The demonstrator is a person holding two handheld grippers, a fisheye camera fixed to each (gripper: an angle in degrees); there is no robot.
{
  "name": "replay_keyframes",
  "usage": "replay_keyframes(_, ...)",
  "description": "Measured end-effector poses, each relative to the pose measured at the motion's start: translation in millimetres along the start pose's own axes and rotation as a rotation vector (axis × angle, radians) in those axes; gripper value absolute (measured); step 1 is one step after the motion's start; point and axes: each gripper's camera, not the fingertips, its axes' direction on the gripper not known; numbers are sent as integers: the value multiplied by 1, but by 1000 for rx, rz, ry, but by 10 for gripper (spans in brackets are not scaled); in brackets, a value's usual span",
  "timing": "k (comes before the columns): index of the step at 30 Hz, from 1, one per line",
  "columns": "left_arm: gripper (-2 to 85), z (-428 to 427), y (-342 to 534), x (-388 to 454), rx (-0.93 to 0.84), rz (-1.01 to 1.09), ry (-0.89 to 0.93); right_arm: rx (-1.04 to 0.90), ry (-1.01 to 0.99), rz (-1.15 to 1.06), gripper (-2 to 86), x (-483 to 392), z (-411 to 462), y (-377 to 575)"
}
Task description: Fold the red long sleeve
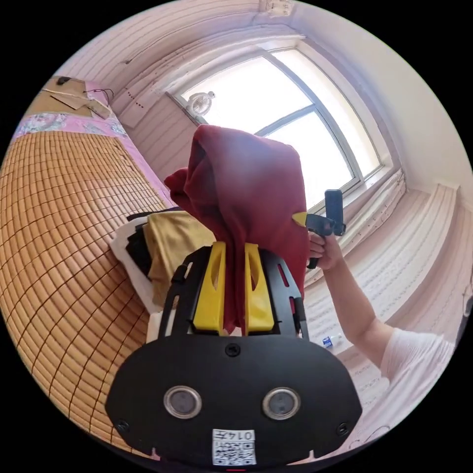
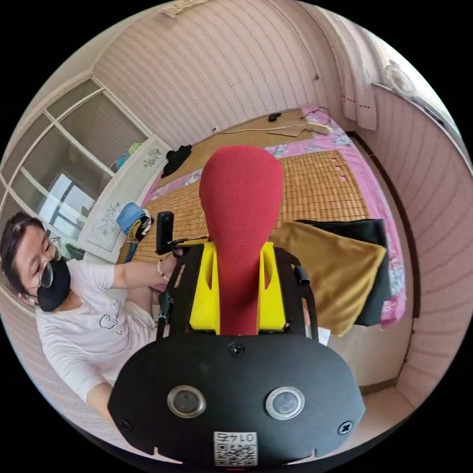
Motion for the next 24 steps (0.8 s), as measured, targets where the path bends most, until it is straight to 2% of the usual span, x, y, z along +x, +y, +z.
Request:
replay_keyframes(2,62,56,-23,3,-63,1,-67,-12,105,109,126,38,-18,-11)
replay_keyframes(5,64,128,-36,-8,-214,-11,-267,9,425,246,82,69,-6,-5)
replay_keyframes(6,65,137,-32,-14,-189,-16,-242,21,481,262,70,68,8,4)
replay_keyframes(10,69,138,-20,-11,-188,73,-242,-5,452,202,34,60,63,41)
replay_keyframes(13,69,125,-5,-5,-198,99,-266,120,386,209,14,58,80,73)
replay_keyframes(16,54,90,9,8,-174,85,-330,263,387,219,44,35,77,102)
replay_keyframes(19,60,27,38,44,-137,242,-458,356,496,148,62,-28,80,141)
replay_keyframes(21,61,-37,90,74,-108,390,-589,376,516,58,56,-90,99,181)
replay_keyframes(24,61,-131,178,99,-115,383,-736,362,461,-21,51,-162,149,235)
